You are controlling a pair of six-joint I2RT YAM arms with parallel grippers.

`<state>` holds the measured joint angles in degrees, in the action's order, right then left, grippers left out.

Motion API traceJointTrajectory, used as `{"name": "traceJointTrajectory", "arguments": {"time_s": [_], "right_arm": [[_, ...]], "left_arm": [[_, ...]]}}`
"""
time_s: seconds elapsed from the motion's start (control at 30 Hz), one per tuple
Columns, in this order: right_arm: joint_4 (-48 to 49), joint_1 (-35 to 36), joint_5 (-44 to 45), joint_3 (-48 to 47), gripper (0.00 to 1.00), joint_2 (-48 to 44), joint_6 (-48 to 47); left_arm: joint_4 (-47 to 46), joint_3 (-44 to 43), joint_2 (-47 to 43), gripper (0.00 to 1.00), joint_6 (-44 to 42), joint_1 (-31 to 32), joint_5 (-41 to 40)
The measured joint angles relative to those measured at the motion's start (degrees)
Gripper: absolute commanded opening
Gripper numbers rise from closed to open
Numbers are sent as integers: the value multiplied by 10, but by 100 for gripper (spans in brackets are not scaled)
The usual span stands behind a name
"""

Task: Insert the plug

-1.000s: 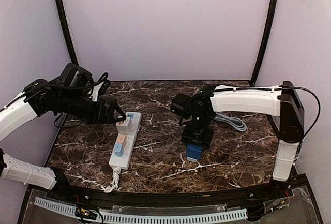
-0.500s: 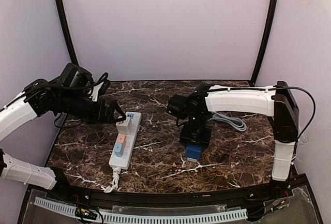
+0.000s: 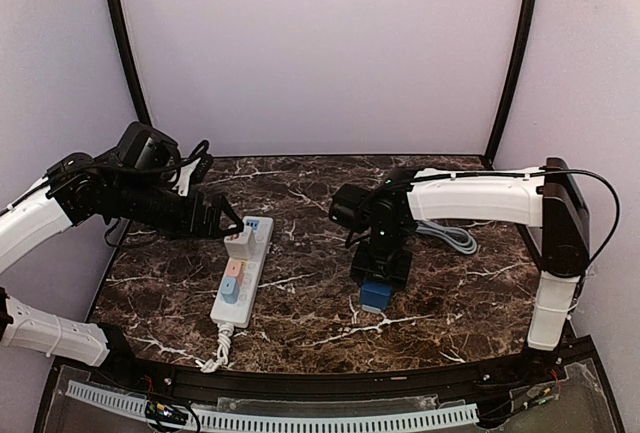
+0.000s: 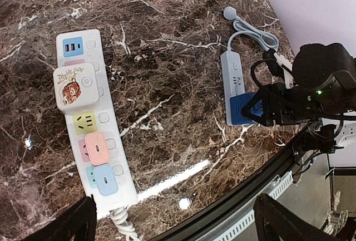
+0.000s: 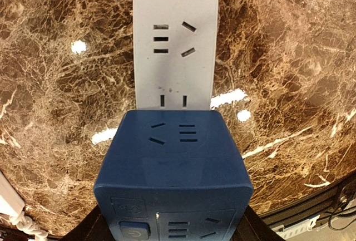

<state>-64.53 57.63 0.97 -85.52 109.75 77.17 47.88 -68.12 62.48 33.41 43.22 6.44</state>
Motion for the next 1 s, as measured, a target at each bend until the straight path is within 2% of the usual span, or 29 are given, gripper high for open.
{"name": "traceJointTrajectory", "arguments": {"time_s": [0.47,0.67,1.0], "right_arm": [[7,0,0,7,0,-3,-5],[7,-1,0,7,27,-5,-5],[3,-3,-2,-2,52,-11,-16]], "left_arm": [[0,0,0,99,0,0,-5],[0,0,0,99,1,0,-13],[0,0,2,100,9,0,-24]]}}
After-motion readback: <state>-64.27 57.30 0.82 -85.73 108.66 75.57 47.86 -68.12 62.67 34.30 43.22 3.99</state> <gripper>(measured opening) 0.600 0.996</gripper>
